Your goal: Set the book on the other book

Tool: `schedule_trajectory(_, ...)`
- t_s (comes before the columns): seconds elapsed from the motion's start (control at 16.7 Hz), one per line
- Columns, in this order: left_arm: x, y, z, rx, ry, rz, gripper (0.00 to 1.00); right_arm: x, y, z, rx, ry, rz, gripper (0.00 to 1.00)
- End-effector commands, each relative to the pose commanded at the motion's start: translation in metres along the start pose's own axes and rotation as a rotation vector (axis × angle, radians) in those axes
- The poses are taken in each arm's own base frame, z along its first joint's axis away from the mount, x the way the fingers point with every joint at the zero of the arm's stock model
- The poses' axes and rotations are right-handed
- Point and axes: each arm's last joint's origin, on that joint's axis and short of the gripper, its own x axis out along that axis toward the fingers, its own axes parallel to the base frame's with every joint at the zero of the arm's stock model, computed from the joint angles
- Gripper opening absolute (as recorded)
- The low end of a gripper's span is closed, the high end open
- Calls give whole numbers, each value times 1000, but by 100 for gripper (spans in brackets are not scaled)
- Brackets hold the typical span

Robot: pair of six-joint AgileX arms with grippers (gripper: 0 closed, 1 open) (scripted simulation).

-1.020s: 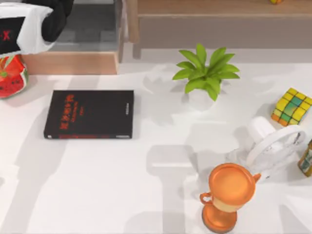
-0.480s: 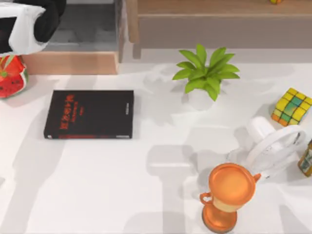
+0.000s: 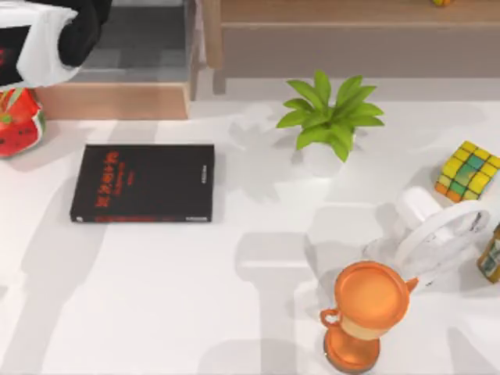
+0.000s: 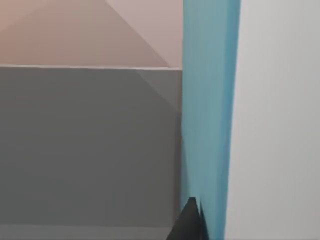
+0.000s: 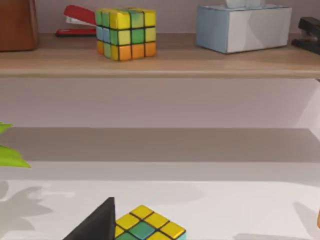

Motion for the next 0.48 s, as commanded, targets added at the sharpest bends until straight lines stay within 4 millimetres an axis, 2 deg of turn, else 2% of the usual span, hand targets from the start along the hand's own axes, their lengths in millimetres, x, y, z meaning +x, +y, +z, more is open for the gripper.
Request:
schedule_trajectory(0.3, -2, 2, 3, 7, -7, 5, 0, 0, 0, 0, 0, 0, 0, 100)
schedule_trajectory(0.36, -6, 2, 9, 18, -24, 7, 0, 0, 0, 0, 0, 0, 0, 100)
schedule_trajectory(0.48, -20, 2, 33, 51, -97, 14, 0, 0, 0, 0, 0, 0, 0, 100)
